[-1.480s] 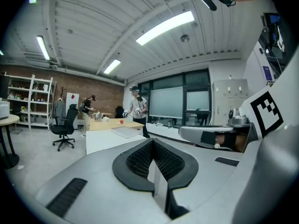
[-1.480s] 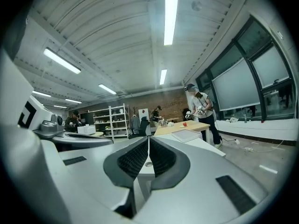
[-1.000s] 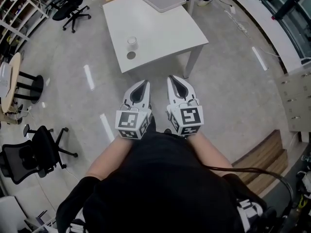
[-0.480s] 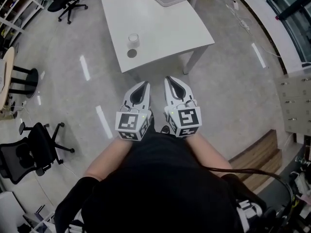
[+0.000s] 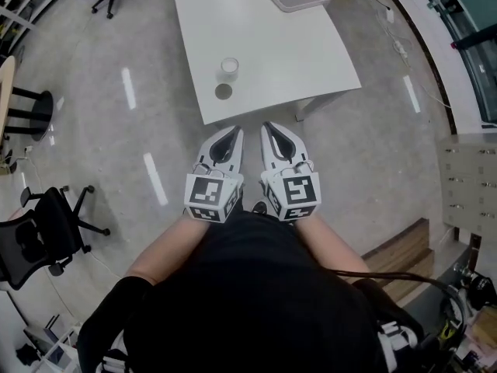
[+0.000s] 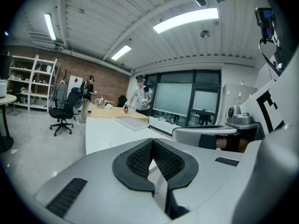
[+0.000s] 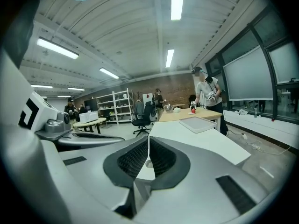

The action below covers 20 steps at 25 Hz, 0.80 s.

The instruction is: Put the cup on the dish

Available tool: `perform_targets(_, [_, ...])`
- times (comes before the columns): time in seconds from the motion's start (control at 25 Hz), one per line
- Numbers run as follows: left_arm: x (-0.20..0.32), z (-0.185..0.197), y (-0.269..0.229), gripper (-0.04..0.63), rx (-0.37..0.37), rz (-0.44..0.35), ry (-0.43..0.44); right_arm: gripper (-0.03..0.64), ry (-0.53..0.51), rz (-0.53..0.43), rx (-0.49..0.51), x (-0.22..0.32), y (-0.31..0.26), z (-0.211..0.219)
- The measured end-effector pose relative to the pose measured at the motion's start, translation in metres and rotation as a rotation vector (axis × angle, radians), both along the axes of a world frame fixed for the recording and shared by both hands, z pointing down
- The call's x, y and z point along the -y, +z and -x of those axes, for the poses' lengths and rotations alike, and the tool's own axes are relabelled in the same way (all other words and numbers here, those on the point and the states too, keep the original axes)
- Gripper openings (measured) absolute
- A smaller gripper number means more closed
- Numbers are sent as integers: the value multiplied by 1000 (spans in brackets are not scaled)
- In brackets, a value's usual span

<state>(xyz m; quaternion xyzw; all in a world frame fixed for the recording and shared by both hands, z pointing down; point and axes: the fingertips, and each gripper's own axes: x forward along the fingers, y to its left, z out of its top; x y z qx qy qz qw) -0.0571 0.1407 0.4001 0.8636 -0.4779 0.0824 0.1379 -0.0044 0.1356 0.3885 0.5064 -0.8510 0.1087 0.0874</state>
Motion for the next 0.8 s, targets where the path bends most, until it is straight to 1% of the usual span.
perform_targets(0.32, [56,48,9,8,-19,26,0,14,-44,19,-19,57,4,58])
perform_targets(0.48, [78,67,7,8,-33,19,7,14,-45,18,-39,78,3,78])
perform_targets(0.64, [99,72,0,8,-43,-2,24,14,-45,8,-51,98,-4,86])
perform_targets(0.8, [119,73,-14,8,-40,-31,65,14,-18,-24,-48,117,-20,88])
